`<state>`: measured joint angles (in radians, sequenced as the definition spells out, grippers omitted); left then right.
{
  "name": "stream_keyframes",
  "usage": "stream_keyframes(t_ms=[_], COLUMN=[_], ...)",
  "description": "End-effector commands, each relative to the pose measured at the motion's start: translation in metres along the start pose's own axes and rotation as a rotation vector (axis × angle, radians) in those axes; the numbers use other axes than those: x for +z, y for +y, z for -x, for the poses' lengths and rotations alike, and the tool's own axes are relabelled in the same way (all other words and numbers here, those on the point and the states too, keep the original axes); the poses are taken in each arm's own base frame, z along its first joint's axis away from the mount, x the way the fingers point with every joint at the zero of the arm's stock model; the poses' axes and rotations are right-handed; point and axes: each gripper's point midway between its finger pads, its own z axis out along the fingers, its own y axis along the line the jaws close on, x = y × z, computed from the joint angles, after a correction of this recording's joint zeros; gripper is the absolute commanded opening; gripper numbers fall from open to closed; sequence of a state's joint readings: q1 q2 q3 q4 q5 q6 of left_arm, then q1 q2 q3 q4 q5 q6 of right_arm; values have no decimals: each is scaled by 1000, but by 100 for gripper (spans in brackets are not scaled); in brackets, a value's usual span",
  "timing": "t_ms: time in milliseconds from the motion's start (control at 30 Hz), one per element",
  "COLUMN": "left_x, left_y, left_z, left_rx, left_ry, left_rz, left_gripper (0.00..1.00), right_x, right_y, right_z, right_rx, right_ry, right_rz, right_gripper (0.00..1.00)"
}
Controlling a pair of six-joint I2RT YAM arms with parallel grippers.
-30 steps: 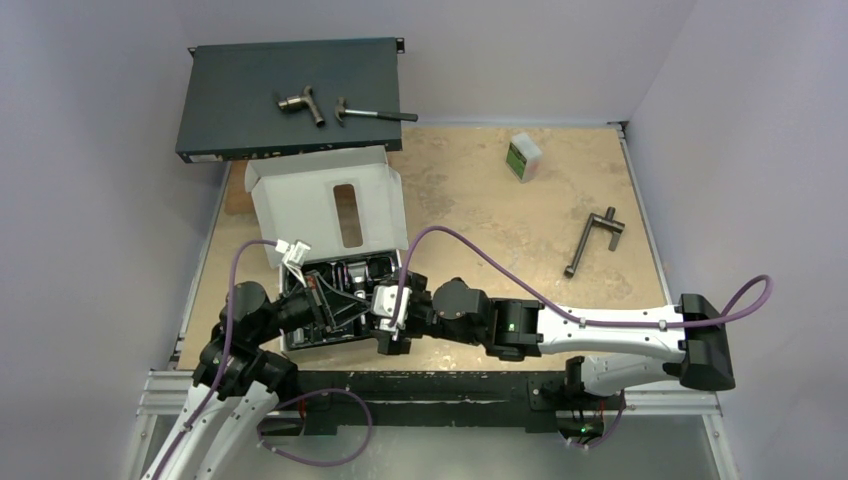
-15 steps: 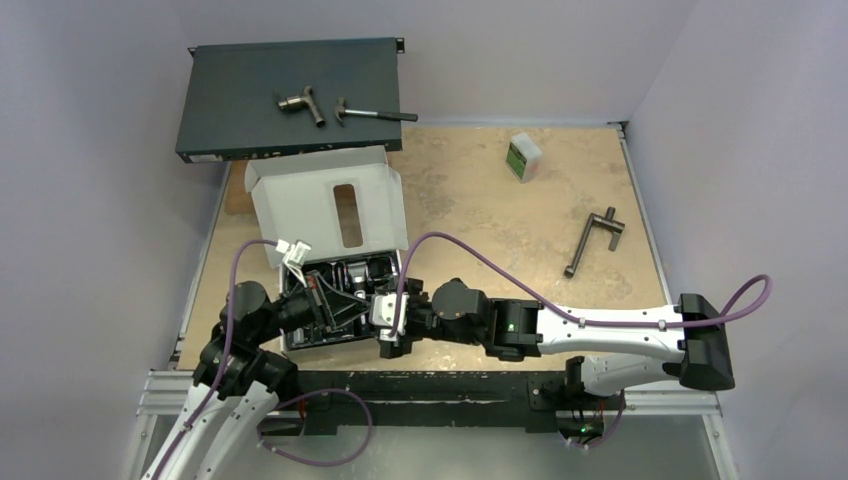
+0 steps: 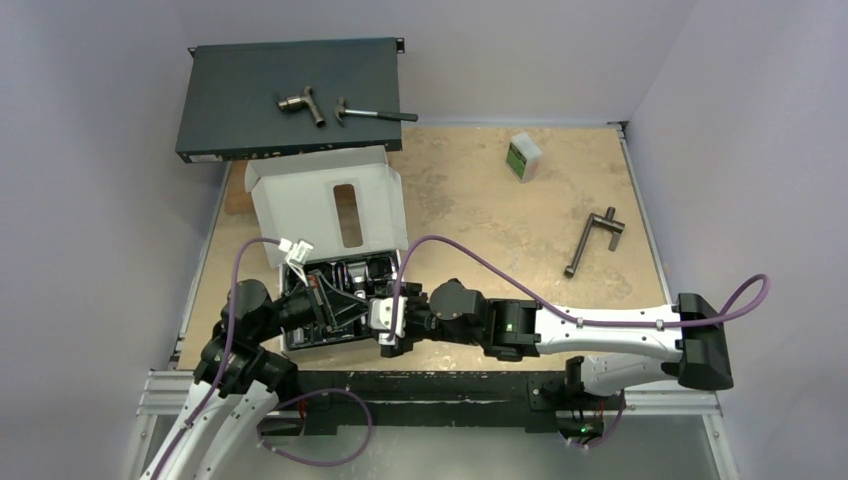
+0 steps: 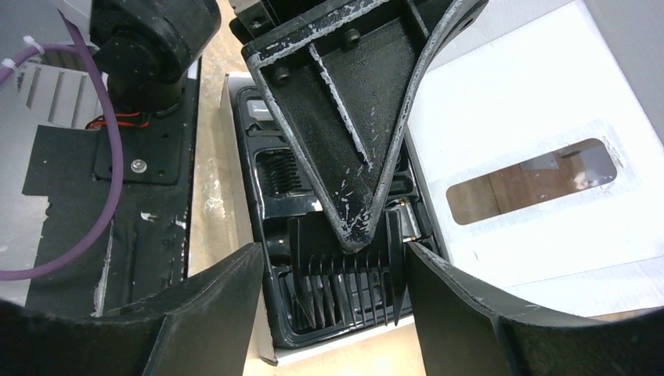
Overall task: Sort the hair-cutting tools
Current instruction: Adjust the haircut tool.
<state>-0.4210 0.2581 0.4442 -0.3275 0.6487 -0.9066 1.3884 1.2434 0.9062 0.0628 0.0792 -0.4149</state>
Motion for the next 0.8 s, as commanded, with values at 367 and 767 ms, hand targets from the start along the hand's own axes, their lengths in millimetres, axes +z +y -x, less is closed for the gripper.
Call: stream_keyframes(t_ms=[367, 767], left_x=[0, -1], left_y=[-10, 1], left_z=[6, 12], left_rx=[9, 8], left_ry=[-12, -62], left_rz=[-43, 26], left_gripper=[0, 31], right_x=[3, -1], right_y=[-3, -5], right_z=[9, 9], right_rx=[-12, -15], right_ry=[-28, -28], right_rz=[-8, -20], right_gripper=[45, 35])
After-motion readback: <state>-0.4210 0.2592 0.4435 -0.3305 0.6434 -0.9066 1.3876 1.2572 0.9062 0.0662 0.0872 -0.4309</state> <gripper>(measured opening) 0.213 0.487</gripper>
